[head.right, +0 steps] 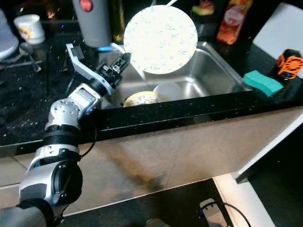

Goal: Kitchen organization

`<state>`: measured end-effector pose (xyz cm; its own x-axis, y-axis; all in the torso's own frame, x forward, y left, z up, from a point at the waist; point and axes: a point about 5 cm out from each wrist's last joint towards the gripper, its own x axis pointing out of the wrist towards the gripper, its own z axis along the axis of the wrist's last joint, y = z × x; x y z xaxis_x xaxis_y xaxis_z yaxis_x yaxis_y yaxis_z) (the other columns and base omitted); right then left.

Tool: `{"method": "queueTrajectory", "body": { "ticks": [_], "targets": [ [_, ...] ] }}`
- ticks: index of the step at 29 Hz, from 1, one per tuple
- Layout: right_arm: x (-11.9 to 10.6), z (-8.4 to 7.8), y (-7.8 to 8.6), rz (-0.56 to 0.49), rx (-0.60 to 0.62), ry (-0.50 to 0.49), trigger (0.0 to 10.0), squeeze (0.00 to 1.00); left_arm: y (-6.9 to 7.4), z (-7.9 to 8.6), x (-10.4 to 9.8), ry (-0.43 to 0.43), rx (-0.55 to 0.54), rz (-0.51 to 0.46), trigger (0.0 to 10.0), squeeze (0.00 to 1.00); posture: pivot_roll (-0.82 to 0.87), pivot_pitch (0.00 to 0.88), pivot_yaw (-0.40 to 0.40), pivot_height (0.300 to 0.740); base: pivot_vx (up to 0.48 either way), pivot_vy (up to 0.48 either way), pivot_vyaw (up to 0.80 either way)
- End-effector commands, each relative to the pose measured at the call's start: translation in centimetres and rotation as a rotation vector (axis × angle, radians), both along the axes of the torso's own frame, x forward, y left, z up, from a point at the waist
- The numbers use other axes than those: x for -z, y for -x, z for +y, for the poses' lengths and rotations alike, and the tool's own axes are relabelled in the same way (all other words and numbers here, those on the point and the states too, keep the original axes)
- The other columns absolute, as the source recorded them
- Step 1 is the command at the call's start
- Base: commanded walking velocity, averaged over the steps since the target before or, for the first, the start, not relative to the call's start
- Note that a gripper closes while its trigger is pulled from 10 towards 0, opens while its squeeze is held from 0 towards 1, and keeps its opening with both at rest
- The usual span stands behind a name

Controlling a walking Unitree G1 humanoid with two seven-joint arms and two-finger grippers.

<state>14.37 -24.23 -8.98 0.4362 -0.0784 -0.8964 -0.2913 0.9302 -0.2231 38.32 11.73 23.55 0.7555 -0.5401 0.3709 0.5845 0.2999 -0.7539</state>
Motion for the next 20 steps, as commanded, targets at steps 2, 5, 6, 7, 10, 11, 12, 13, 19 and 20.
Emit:
{"method": "queueTrajectory", "body": {
  "ticks": [2,5,6,7,10,11,12,13,19,20],
  "targets": [
    [0.0,-0.04,0.02,-0.002,0.009,-0.001,10.0,0.0,0.13,0.07,-0.18,-0.048,-0.028,-0.027,10.0,0.0,-0.08,0.029,-0.015,0.74,0.0,0.0,0.0],
    [0.01,-0.02,0.03,0.003,0.001,-0.001,10.0,0.0,0.19,-0.07,-0.12,-0.088,-0.045,-0.038,10.0,0.0,-0.08,0.022,-0.013,0.74,0.0,0.0,-0.44],
    [0.01,-0.02,0.03,0.003,0.001,-0.001,10.0,0.0,0.19,-0.07,-0.12,-0.088,-0.045,-0.038,10.0,0.0,-0.08,0.022,-0.013,0.74,0.0,0.0,-0.8],
    [0.01,-0.03,0.02,0.003,0.004,0.0,10.0,0.0,0.23,-0.22,-0.12,-0.12,-0.056,-0.05,10.0,0.0,-0.08,0.021,-0.011,0.74,0.0,0.0,-0.8],
    [0.0,-0.03,0.02,0.003,0.005,0.0,10.0,0.0,0.28,-0.41,-0.16,-0.163,-0.07,-0.069,10.0,0.0,-0.08,0.018,-0.011,0.74,0.0,0.0,-0.8],
    [0.0,-0.03,0.01,0.002,0.004,0.001,10.0,0.0,0.31,-0.53,-0.2,-0.196,-0.079,-0.081,10.0,0.0,-0.08,0.017,-0.011,0.74,0.0,0.0,-0.8],
    [0.0,-0.03,0.0,0.002,0.004,0.001,10.0,0.0,0.32,-0.62,-0.22,-0.22,-0.085,-0.09,10.0,0.0,-0.08,0.017,-0.011,0.74,0.0,0.0,-0.8],
    [0.0,-0.03,-0.01,0.002,0.003,0.002,10.0,0.0,0.33,-0.69,-0.29,-0.245,-0.096,-0.102,10.0,0.0,-0.08,0.017,-0.011,0.74,0.0,0.0,-0.8],
    [-0.02,-0.05,-0.03,-0.003,0.004,0.005,10.0,0.0,0.23,-0.76,-0.53,-0.327,-0.15,-0.134,10.0,0.0,-0.08,0.013,-0.011,0.74,0.0,0.0,-0.34],
    [-0.03,-0.06,-0.04,-0.003,0.003,0.005,10.0,0.0,0.2,-0.72,-0.6,-0.336,-0.163,-0.138,10.0,0.0,-0.08,0.013,-0.012,0.74,0.0,0.0,0.0]
  ]
}}
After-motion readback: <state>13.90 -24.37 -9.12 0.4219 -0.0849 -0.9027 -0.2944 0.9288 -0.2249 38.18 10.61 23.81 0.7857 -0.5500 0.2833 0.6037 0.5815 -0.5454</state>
